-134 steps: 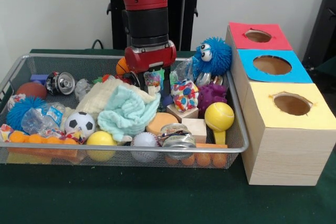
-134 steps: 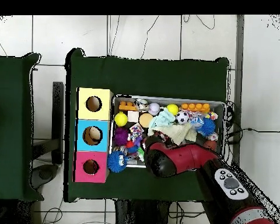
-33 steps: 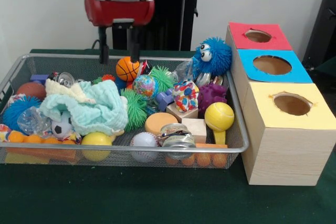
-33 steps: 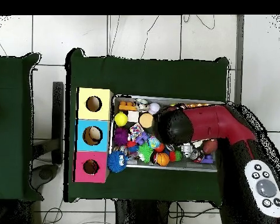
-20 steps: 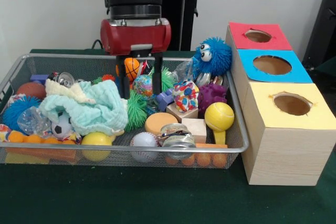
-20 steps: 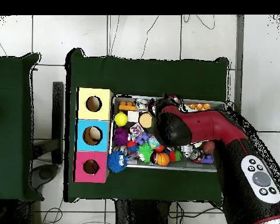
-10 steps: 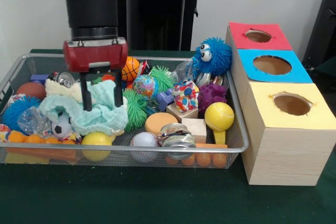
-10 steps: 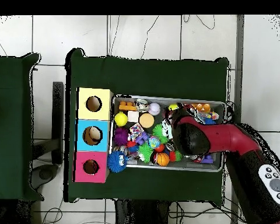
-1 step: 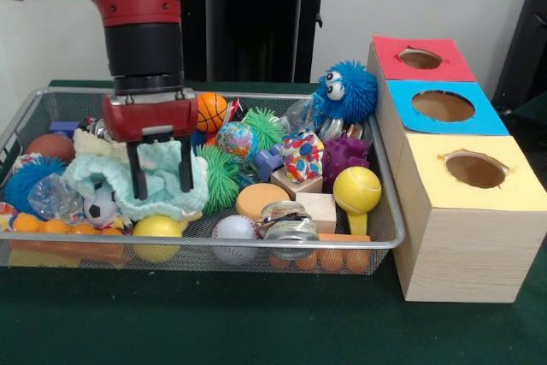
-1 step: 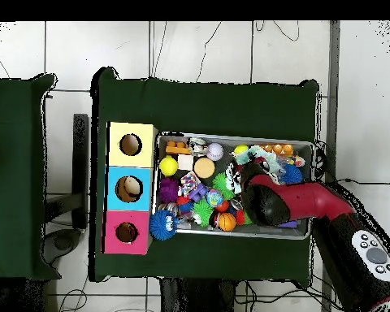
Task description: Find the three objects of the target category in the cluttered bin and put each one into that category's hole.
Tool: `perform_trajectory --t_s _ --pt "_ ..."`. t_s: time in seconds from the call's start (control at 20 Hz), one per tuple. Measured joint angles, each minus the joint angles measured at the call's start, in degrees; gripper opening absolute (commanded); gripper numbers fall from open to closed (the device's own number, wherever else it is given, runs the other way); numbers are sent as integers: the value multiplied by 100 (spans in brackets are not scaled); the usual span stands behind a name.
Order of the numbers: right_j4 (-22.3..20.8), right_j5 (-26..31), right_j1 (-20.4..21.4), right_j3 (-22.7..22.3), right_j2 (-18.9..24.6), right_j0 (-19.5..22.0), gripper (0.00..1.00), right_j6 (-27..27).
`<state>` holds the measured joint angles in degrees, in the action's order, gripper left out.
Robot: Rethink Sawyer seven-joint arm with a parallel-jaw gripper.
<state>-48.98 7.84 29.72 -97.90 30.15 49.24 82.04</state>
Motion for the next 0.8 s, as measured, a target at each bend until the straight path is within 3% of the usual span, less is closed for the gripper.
perform_trajectory --t_s 0.35,0.8 --pt "-350 -914 -542 14 -708 -613 100 0" --pt "-137 -776 -644 157 -1171 -954 100 0"
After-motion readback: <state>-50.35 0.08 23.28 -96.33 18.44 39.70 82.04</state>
